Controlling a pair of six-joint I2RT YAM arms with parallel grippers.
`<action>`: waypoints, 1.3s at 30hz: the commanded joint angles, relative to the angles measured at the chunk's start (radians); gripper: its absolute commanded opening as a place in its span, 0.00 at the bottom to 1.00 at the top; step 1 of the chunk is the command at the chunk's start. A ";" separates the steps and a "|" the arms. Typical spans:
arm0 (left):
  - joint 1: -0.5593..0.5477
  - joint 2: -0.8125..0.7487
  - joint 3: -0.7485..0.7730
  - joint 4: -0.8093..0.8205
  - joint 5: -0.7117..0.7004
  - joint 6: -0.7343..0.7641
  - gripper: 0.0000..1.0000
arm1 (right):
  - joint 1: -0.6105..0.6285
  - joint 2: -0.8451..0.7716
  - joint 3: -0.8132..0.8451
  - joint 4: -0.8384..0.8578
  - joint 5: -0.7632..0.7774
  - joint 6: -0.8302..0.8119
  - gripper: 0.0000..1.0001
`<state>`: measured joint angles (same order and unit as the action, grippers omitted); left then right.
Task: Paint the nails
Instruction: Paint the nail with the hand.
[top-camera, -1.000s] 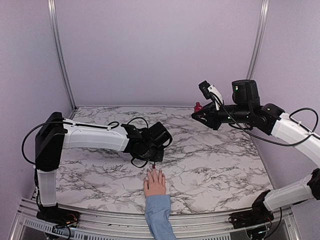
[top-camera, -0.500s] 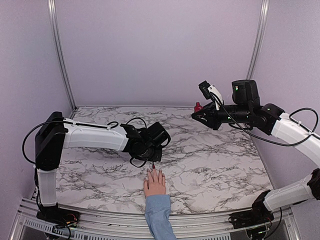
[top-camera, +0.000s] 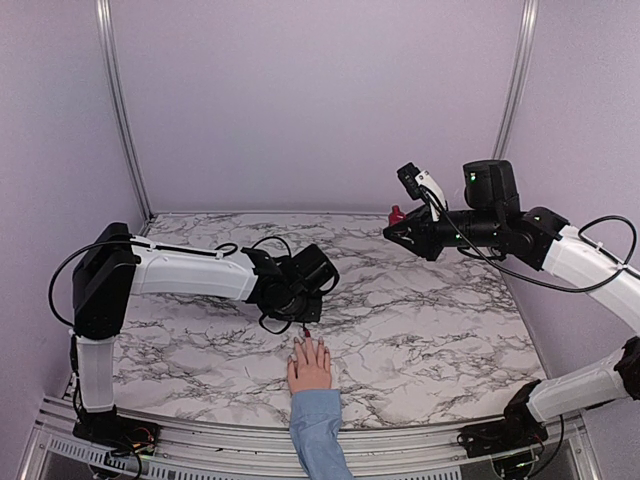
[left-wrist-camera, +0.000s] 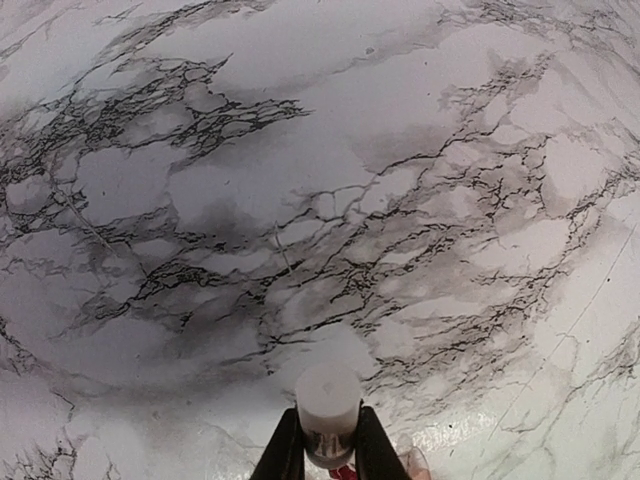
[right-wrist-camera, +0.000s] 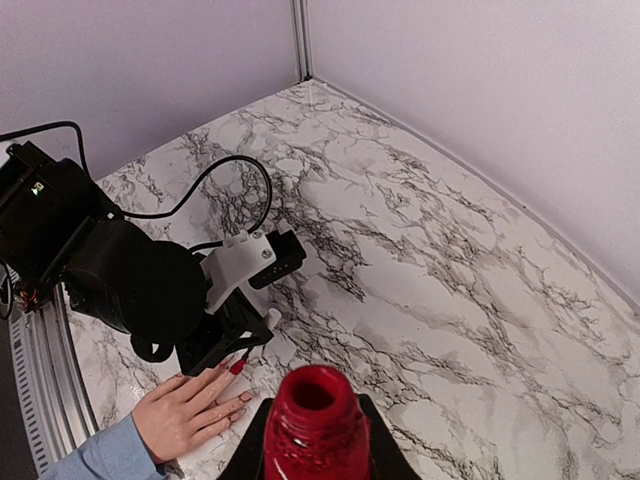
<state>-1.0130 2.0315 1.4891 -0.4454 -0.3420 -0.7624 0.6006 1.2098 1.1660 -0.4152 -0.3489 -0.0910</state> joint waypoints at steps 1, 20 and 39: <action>0.010 0.018 0.008 0.008 -0.002 0.004 0.00 | -0.009 0.003 0.026 0.004 0.008 -0.012 0.00; 0.011 0.015 0.022 0.052 0.050 0.022 0.00 | -0.010 0.012 0.030 0.003 0.008 -0.012 0.00; 0.010 -0.054 0.043 0.077 0.034 0.056 0.00 | -0.010 0.013 0.031 0.008 -0.001 -0.010 0.00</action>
<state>-1.0058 2.0304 1.5024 -0.3870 -0.2886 -0.7300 0.6006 1.2213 1.1660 -0.4206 -0.3489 -0.1017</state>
